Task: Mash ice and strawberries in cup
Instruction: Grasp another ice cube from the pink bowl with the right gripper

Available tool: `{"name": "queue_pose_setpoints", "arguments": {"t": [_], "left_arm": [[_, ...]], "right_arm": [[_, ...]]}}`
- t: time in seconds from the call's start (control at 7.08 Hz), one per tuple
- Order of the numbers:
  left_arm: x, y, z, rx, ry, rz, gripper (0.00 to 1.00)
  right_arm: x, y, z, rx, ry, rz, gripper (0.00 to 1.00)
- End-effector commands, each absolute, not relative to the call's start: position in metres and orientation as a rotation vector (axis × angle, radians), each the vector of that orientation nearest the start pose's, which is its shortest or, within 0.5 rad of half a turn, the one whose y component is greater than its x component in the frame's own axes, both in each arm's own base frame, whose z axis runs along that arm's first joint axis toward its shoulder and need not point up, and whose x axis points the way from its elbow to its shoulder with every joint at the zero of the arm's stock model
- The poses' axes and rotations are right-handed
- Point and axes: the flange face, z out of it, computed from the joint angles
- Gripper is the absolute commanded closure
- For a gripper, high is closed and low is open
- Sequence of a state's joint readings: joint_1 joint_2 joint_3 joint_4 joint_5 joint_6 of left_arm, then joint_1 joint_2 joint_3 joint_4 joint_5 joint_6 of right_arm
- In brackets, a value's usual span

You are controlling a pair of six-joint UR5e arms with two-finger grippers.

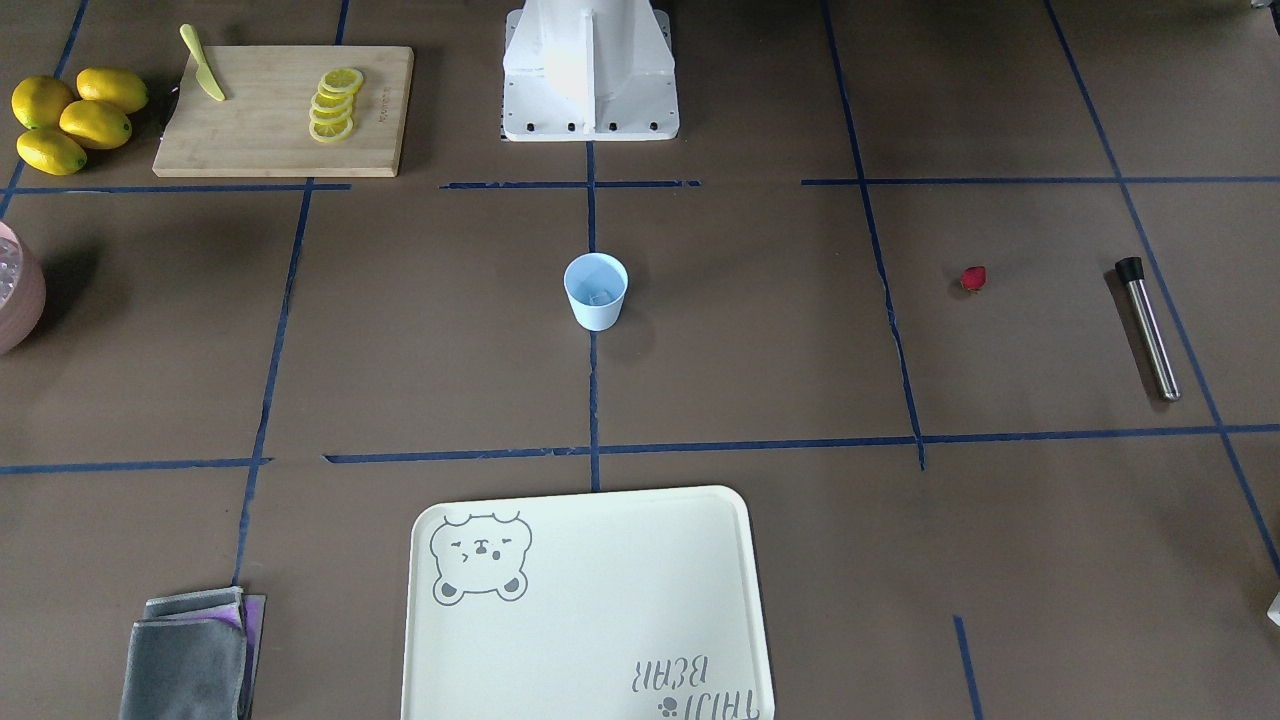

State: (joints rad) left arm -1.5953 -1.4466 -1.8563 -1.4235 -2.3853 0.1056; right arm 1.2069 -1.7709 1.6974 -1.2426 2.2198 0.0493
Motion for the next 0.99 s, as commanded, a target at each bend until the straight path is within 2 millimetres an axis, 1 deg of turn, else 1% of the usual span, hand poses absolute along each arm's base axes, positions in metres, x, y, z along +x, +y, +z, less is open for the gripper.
{"name": "queue_pose_setpoints", "arguments": {"t": [0.0,0.28,0.42,0.57,0.71,0.85], "left_arm": [[-0.072,-0.433,0.586,0.070,0.812,0.084,0.00],[-0.071,-0.428,0.585,0.070,0.812,0.083,0.00],[-0.071,-0.428,0.585,0.071,0.812,0.083,0.00],[-0.071,-0.428,0.583,0.074,0.812,0.085,0.00],[-0.071,-0.426,0.581,0.077,0.811,0.086,0.00],[-0.071,-0.424,0.579,0.081,0.811,0.088,0.00]], "right_arm": [[-0.085,-0.421,0.663,0.104,-0.676,-0.388,0.62],[-0.084,-0.421,0.662,0.108,-0.675,-0.390,0.99],[-0.085,-0.424,0.652,0.124,-0.680,-0.388,1.00],[-0.086,-0.426,0.629,0.153,-0.690,-0.388,1.00],[-0.087,-0.428,0.601,0.182,-0.710,-0.357,1.00],[-0.099,-0.432,0.552,0.182,-0.742,-0.262,1.00]]}}
